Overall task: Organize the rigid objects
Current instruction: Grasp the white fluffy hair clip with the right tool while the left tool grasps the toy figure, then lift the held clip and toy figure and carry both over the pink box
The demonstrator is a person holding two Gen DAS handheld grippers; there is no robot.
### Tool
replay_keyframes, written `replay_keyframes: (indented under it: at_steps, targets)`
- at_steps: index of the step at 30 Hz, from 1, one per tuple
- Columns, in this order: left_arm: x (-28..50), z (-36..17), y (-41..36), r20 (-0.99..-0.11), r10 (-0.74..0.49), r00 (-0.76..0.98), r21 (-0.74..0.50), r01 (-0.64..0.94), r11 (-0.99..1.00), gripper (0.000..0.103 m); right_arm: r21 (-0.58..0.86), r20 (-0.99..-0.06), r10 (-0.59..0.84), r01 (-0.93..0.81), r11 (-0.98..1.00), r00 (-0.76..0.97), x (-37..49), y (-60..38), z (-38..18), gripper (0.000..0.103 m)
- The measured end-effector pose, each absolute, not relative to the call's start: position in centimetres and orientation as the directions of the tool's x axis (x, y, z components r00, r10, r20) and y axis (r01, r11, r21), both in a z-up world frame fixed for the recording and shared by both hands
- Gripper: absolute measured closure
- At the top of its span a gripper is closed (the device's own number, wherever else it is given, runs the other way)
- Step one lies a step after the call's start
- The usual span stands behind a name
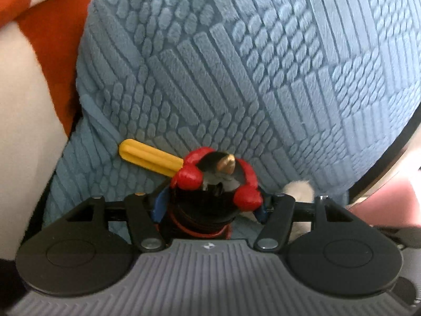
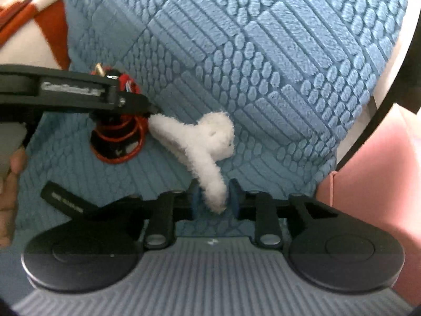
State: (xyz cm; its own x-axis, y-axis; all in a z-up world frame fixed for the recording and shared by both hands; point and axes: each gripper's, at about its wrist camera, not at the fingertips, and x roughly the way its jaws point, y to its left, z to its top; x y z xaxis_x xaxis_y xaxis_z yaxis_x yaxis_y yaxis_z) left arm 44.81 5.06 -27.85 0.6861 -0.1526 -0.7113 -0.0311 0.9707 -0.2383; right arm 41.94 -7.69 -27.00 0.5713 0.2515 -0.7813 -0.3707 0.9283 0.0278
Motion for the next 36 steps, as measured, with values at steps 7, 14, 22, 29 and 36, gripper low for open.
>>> replay_keyframes:
  at_steps: [7,14,22,29,36]
  targets:
    - [44.4,-27.4,5.2,-0.702,-0.132,0.700,-0.245,-0.063,0.967,0.039,-0.005,-0.773,0.243,-0.389,0.921,0.586,40.9,-6.9,-26.3,0.088]
    - [43.3,-25.6,5.8,-0.682,-0.132,0.719,-0.291,-0.101,0.951,0.039,0.024,-0.768,0.252,-0.366,0.930,0.589,40.4,-8.0,-25.0,0.088]
    - [40.6,-24.0,5.4,-0.665,-0.165,0.728,-0.311,-0.070,0.948,0.039,0.053,-0.756,0.270,-0.355,0.933,0.597,37.6,-8.5,-23.1,0.089]
    - [36.1,-23.5,5.4,-0.681,-0.207,0.702,-0.331,-0.043,0.943,0.039,0.053,-0.782,0.278,-0.385,0.922,0.558,33.2,-7.9,-23.0,0.089]
    - [31.7,-22.6,5.8,-0.684,-0.236,0.690,-0.328,-0.003,0.945,0.039,-0.032,-0.764,0.241,-0.409,0.912,0.598,29.8,-7.6,-22.8,0.089]
